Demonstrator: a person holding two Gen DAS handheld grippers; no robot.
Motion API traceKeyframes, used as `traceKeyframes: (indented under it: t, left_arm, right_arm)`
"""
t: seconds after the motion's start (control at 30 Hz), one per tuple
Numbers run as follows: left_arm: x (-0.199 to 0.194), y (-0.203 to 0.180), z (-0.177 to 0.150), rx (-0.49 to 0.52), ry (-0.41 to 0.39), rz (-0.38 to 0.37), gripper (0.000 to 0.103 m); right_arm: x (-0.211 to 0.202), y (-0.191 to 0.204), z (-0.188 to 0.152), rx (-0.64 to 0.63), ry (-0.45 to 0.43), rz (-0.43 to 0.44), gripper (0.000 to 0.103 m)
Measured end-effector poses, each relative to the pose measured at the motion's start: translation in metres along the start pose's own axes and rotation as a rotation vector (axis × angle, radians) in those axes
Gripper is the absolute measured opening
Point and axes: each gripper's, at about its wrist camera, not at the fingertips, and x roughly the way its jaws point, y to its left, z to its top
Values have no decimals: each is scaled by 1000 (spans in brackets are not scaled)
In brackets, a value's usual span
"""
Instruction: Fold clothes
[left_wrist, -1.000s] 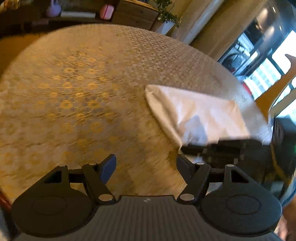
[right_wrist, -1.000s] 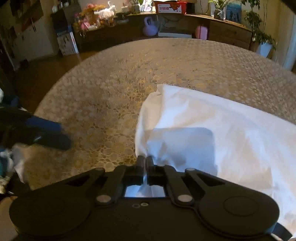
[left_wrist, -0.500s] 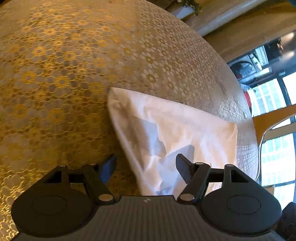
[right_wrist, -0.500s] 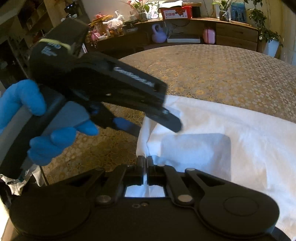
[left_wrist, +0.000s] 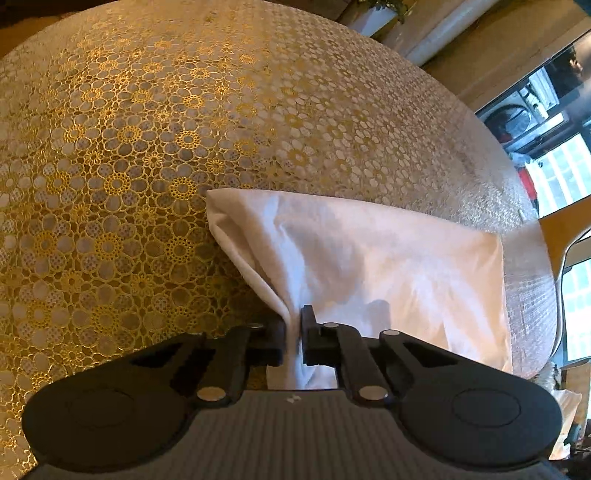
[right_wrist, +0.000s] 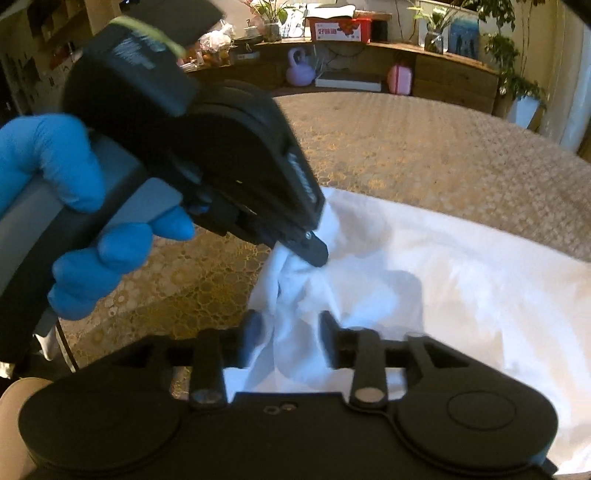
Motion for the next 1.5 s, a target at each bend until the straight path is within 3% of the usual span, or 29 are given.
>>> traceKeyframes:
  t: [0.1, 0.2, 0.5, 0.63, 0.93, 1.27, 1.43, 1.5]
  left_arm:
    - [-1, -5, 4, 26, 29, 16, 7]
    - [-2, -10, 10, 45, 53, 35, 7]
    - [-5, -20, 15, 61, 68, 54, 6]
    - [-6, -22, 15, 61, 64, 58, 6]
    - [1, -27, 20, 65, 64, 32, 8]
    - [19, -38, 32, 54, 49, 111, 19]
    - [22, -37, 34, 20, 17, 132, 20]
    - [20, -38, 32, 6, -2, 136, 14]
  right_arm:
    - [-9, 9, 1, -17, -72, -15, 103]
    - [-7, 15, 7, -25, -81, -17, 103]
    - [24, 7, 7, 35, -34, -84, 103]
    - [28, -4, 3, 77, 2, -65, 103]
    - [20, -34, 0, 151, -28, 1, 103]
    - [17, -50, 2, 178, -38, 55, 103]
    - [14, -57, 3, 176, -46, 67, 103]
    - [10, -58, 1, 175, -53, 72, 103]
